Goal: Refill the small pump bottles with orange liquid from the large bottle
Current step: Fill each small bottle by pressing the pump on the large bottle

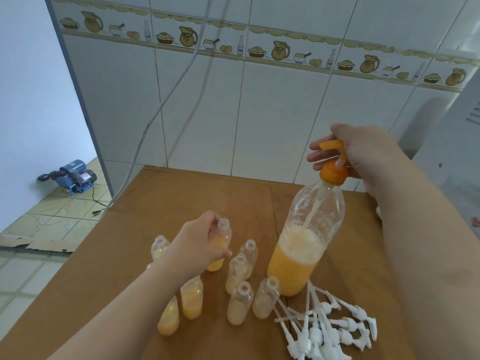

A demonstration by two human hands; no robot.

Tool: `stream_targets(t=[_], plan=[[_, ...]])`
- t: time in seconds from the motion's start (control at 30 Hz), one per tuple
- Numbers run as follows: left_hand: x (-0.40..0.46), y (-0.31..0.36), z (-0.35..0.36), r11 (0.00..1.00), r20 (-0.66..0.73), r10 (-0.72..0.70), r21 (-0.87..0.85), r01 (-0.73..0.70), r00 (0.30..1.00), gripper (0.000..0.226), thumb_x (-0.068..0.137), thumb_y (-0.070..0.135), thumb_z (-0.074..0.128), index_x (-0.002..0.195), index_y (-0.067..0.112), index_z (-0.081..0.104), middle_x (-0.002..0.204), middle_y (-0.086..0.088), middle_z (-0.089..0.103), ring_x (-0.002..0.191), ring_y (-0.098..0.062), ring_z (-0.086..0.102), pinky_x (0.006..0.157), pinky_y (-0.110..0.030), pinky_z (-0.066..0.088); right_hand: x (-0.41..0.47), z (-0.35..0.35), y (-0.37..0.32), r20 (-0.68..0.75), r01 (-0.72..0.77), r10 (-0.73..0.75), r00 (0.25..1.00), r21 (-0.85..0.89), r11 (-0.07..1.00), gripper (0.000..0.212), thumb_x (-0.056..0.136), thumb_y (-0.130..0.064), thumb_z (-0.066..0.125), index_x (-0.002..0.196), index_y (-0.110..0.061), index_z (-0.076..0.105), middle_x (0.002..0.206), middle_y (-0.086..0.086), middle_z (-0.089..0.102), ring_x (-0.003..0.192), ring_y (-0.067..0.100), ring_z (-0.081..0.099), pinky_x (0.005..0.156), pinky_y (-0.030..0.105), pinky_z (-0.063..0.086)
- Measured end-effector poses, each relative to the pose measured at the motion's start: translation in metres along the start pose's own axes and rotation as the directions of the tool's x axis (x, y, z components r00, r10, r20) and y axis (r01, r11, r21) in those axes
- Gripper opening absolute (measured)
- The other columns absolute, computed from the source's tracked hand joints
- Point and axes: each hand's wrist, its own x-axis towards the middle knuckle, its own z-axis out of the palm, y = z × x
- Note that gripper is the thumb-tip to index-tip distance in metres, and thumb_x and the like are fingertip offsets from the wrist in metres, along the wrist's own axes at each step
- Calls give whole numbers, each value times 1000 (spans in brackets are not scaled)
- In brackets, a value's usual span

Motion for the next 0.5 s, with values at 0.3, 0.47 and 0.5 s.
stream_targets(t=[0.3, 0.47, 0.5], plan=[[0, 12, 11, 851, 182, -102, 526, -9, 978, 45, 78, 29, 74, 113, 22, 47, 101, 8, 54, 96, -17, 53, 78, -30, 42, 1, 0, 1, -2, 4, -4, 1000, 1, 1000, 41, 101, -30, 33, 114, -5, 62, 87, 5, 69, 60, 12, 61, 33, 7, 36], [4, 8, 16, 781, 255, -129, 622, -60, 958, 45, 77, 26, 75, 114, 22, 49, 106, 4, 58, 97, -19, 57, 84, -35, 48, 2, 0, 1, -2, 6, -6, 1000, 18, 1000, 40, 101, -30, 33, 117, -5, 61, 90, 6, 69, 60, 13, 61, 35, 8, 38], [5, 7, 16, 774, 264, -119, 628, -77, 957, 45, 77, 25, 75, 114, 23, 49, 107, 3, 57, 97, -19, 57, 82, -34, 48, 2, 0, 1, -3, 11, -11, 1000, 14, 1000, 40, 100, -30, 33, 116, -6, 61, 88, 5, 70, 60, 13, 62, 38, 10, 39]])
